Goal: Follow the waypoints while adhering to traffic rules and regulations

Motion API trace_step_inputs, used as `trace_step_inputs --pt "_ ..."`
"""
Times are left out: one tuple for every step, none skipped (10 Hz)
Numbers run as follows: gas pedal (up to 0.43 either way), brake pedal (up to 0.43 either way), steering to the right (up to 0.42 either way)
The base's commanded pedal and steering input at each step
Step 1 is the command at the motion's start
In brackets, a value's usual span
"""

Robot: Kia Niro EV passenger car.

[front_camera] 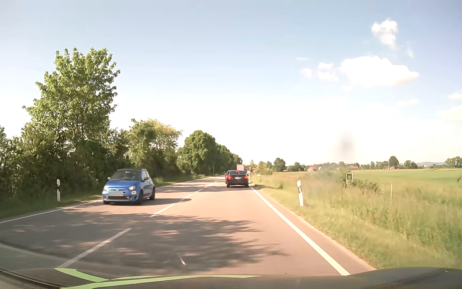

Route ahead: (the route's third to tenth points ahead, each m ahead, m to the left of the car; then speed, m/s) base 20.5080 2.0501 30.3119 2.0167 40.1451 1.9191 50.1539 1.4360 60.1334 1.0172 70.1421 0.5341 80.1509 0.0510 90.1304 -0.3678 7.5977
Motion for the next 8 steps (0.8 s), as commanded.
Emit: trace_step_inputs --pt "0.0 0.0 -0.001" --pt "0.0 0.0 0.0" --pt "0.0 0.0 0.0" --pt "0.0 0.0 0.0" --pt "0.0 0.006 0.0" --pt "0.0 0.03 0.001" --pt "0.0 0.03 0.001" --pt "0.0 0.037 0.002"
